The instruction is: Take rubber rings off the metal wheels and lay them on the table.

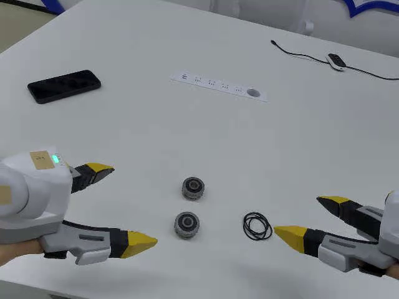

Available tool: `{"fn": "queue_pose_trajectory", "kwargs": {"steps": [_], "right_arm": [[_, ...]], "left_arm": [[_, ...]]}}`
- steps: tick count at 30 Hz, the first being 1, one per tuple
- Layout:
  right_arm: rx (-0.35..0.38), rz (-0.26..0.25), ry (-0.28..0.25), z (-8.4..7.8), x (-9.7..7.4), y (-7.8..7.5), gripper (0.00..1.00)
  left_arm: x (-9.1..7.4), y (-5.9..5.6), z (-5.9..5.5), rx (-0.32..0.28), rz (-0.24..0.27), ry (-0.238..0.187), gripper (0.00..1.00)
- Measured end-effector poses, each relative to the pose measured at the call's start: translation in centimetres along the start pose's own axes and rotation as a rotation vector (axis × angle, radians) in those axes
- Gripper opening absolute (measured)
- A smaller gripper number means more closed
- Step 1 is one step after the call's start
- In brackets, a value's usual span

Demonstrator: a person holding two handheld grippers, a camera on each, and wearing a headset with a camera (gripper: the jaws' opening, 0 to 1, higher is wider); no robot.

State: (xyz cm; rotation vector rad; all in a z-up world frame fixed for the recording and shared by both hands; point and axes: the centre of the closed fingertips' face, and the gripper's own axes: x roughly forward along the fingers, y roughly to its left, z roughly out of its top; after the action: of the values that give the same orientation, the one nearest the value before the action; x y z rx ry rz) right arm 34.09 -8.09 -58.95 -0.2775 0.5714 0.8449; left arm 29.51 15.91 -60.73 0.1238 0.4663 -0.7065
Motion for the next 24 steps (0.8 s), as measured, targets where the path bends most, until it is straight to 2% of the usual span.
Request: {"fn": "queue_pose_trajectory", "kwargs": {"steps": [3, 8, 18, 24], "right_arm": [[-0.076, 0.010, 0.036, -0.3, 0.0, 0.0, 0.74], [-0.125, 0.020, 0.066, -0.6, 0.0, 0.2, 0.76], [-0.180, 0.017, 0.109, -1.0, -0.2, -0.5, 0.79], [-0.185, 0.014, 0.107, -0.9, -0.2, -0.6, 0.79]], "left_arm": [[0.1, -0.1, -0.1, -0.003, -0.001, 0.004, 0.90], [0.2, -0.2, -0.4, -0.002, -0.010, 0.014, 0.90], [0.3, -0.2, -0.9, 0.001, -0.020, 0.028, 0.90], [0.4, -0.1, -1.1, -0.002, -0.019, 0.036, 0.91]]}}
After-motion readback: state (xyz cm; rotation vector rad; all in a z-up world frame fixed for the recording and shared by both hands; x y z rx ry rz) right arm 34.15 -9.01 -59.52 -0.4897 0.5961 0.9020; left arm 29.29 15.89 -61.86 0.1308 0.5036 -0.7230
